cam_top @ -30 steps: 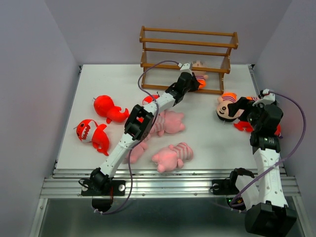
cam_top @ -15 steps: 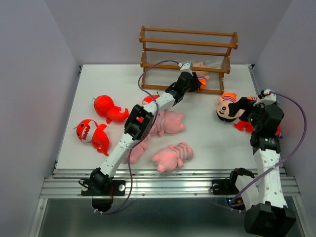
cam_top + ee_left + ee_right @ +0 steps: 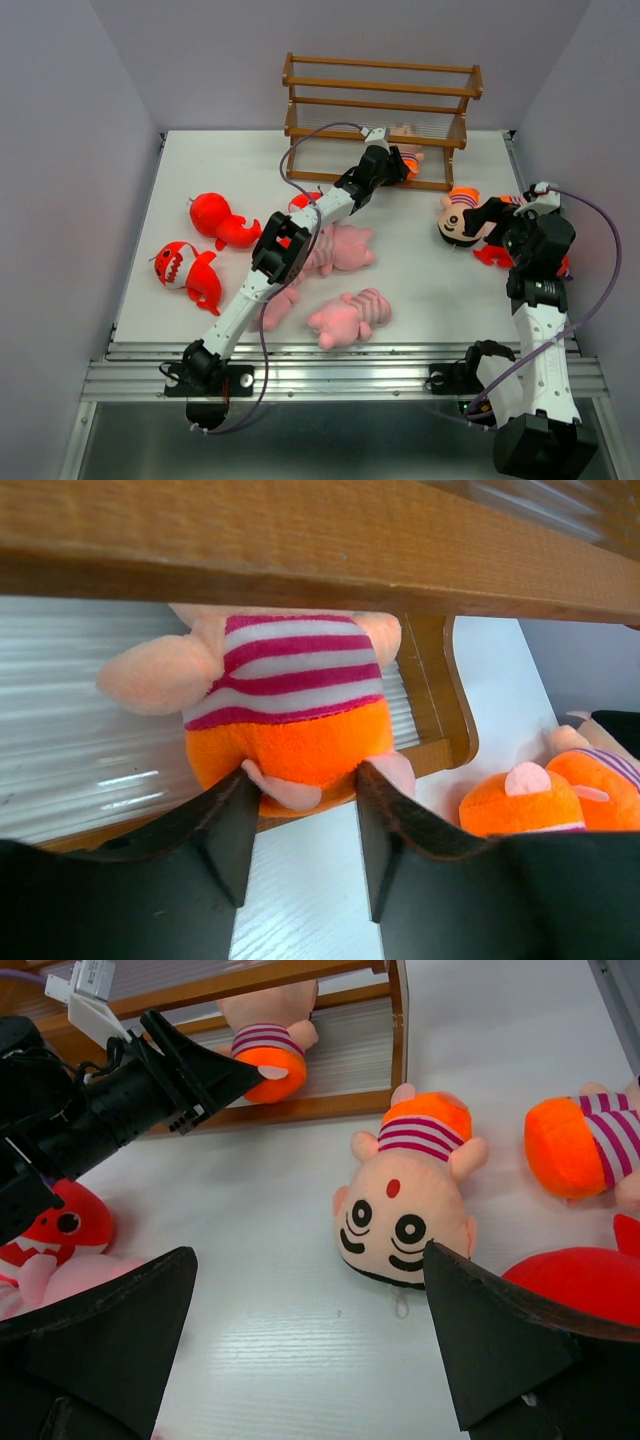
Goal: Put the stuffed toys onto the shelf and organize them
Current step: Place the stuffed toy onto shelf
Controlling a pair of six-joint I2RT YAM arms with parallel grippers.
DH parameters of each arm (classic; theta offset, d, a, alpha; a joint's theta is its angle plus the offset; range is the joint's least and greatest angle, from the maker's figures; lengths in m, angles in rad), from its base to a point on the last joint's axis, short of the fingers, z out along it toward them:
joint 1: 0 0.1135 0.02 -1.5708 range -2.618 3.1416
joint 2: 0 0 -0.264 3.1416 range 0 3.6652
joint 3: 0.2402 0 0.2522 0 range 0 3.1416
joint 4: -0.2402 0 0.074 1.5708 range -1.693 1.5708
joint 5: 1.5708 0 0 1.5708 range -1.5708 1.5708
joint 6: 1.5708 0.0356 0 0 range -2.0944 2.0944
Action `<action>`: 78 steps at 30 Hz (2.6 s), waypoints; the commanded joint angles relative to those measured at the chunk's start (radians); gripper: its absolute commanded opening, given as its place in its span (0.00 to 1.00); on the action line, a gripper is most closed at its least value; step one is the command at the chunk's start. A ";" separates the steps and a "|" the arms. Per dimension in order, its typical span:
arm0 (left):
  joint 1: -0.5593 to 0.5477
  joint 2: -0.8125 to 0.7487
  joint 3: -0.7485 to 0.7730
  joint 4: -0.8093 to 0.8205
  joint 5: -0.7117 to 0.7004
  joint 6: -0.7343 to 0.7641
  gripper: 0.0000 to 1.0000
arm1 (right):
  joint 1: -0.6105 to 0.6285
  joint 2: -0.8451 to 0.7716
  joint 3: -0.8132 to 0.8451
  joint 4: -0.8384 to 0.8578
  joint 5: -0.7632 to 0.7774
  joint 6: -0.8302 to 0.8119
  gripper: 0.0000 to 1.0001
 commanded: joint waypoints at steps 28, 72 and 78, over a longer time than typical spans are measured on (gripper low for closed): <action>0.007 -0.151 -0.039 -0.003 0.124 0.096 0.12 | -0.015 -0.023 -0.011 0.062 -0.007 0.008 1.00; -0.004 -0.618 -0.601 0.058 0.121 0.217 0.80 | -0.034 -0.064 -0.030 0.067 -0.223 -0.115 1.00; -0.016 -0.955 -0.926 0.054 0.049 0.329 0.80 | -0.034 -0.050 -0.042 -0.034 -0.628 -0.329 1.00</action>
